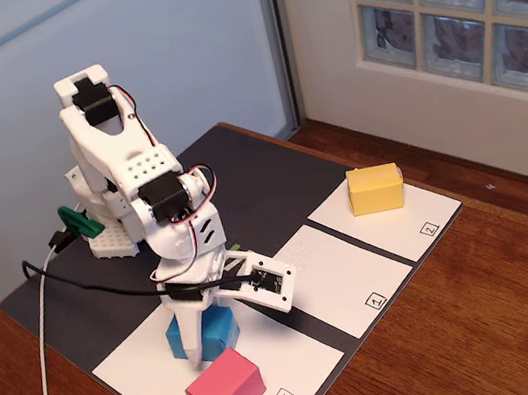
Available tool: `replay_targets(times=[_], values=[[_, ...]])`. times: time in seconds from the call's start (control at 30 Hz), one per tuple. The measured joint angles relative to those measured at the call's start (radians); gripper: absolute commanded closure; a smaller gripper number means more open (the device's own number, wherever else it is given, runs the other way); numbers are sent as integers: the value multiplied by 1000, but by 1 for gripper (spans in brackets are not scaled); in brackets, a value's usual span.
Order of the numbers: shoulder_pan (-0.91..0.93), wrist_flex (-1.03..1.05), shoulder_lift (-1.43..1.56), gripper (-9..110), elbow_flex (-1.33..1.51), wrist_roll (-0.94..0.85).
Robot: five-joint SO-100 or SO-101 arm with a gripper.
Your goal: Move box blue to zone 1
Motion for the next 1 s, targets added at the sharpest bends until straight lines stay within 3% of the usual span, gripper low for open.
replay_targets(times=[0.33,0.7,1.0], values=[[0,52,12,102,0,0],[-43,402,127,102,-301,2],[-255,465,175,102,-393,183]])
